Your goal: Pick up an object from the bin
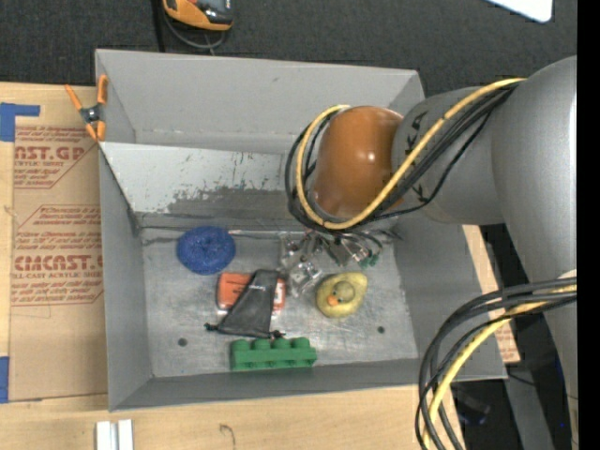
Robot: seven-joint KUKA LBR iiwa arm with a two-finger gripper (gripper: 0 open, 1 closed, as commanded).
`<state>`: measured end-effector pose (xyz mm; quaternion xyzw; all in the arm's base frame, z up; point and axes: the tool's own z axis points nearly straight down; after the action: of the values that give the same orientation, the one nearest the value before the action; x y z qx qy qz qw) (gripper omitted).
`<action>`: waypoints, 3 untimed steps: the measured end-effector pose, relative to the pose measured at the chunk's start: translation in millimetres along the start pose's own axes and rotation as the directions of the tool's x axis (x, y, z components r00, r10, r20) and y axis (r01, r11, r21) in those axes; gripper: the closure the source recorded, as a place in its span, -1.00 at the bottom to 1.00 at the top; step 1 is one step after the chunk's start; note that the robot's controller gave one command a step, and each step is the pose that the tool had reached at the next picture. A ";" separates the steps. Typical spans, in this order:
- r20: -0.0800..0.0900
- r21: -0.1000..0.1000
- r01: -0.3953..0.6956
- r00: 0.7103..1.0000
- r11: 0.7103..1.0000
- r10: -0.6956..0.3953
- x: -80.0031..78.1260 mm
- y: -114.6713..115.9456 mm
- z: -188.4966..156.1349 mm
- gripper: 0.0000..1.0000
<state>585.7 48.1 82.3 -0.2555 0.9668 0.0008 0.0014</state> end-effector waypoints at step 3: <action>0.004 0.003 0.292 0.957 0.957 -0.292 22.8 76.2 8.4 1.00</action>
Offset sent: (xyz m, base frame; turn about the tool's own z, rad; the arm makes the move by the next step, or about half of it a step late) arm 0.0000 0.0000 0.0000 0.0000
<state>528.3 103.1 73.9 -0.3952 0.9186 0.0000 0.0039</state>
